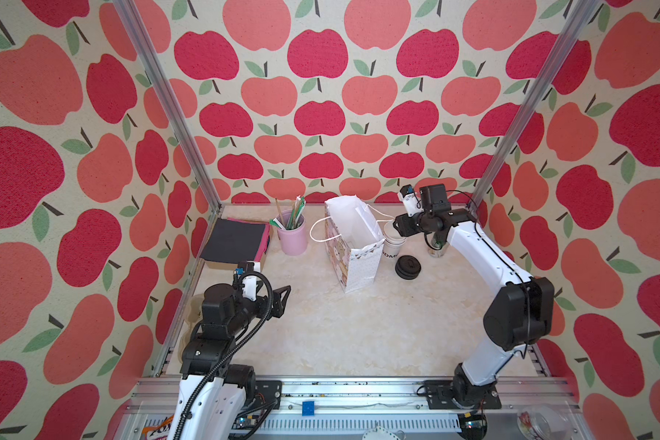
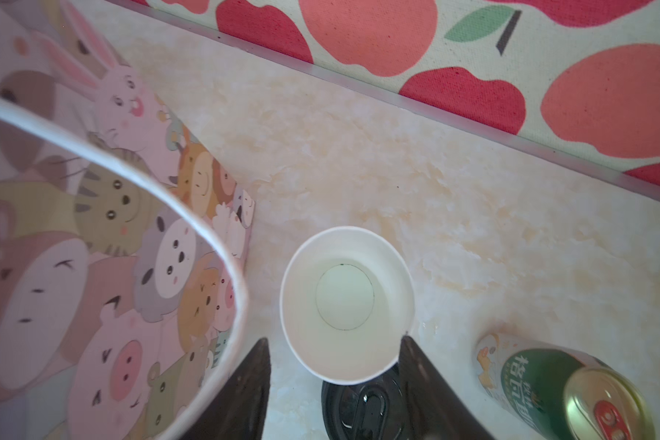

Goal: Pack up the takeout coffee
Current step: 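Grip the rim of the white cup stack with the right gripper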

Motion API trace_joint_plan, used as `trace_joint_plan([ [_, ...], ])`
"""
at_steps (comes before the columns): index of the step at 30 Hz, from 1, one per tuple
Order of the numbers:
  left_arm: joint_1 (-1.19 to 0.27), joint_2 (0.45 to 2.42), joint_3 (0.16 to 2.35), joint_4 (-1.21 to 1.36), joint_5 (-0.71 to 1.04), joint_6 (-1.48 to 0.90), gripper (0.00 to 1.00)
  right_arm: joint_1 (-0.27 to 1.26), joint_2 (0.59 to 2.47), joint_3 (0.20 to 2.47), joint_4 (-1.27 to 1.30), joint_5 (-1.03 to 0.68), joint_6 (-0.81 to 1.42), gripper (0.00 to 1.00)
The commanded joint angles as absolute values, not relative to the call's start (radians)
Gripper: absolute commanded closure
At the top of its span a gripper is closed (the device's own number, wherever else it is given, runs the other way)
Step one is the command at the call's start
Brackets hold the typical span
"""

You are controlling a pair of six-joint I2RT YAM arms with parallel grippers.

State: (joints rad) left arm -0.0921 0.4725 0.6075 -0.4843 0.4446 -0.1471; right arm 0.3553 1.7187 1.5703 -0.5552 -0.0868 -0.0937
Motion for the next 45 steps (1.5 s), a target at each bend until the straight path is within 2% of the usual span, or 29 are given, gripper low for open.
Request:
trace_joint_plan([
  [1,-0.087,0.476,0.620,-0.506,0.430,-0.143,0.01,0.370,1.748,1.555,-0.557,-0.134,-0.165,0.44],
  [5,-0.087,0.474,0.621,-0.508,0.425,-0.143,0.01,0.396,1.802,1.592,-0.588,-0.119,-0.182,0.45],
  [11,-0.087,0.476,0.621,-0.509,0.426,-0.143,0.01,0.413,1.869,1.625,-0.598,-0.085,-0.192,0.54],
  [19,-0.088,0.476,0.621,-0.512,0.423,-0.143,0.01,0.414,1.895,1.636,-0.607,-0.034,-0.187,0.80],
  [27,-0.087,0.476,0.622,-0.512,0.423,-0.144,0.01,0.413,1.878,1.635,-0.614,-0.039,-0.179,0.82],
  [36,-0.089,0.477,0.621,-0.513,0.423,-0.144,0.01,0.413,1.891,1.649,-0.646,-0.018,-0.171,1.00],
  [45,-0.089,0.475,0.623,-0.515,0.422,-0.146,0.01,0.395,1.820,1.611,-0.615,-0.012,-0.158,1.00],
])
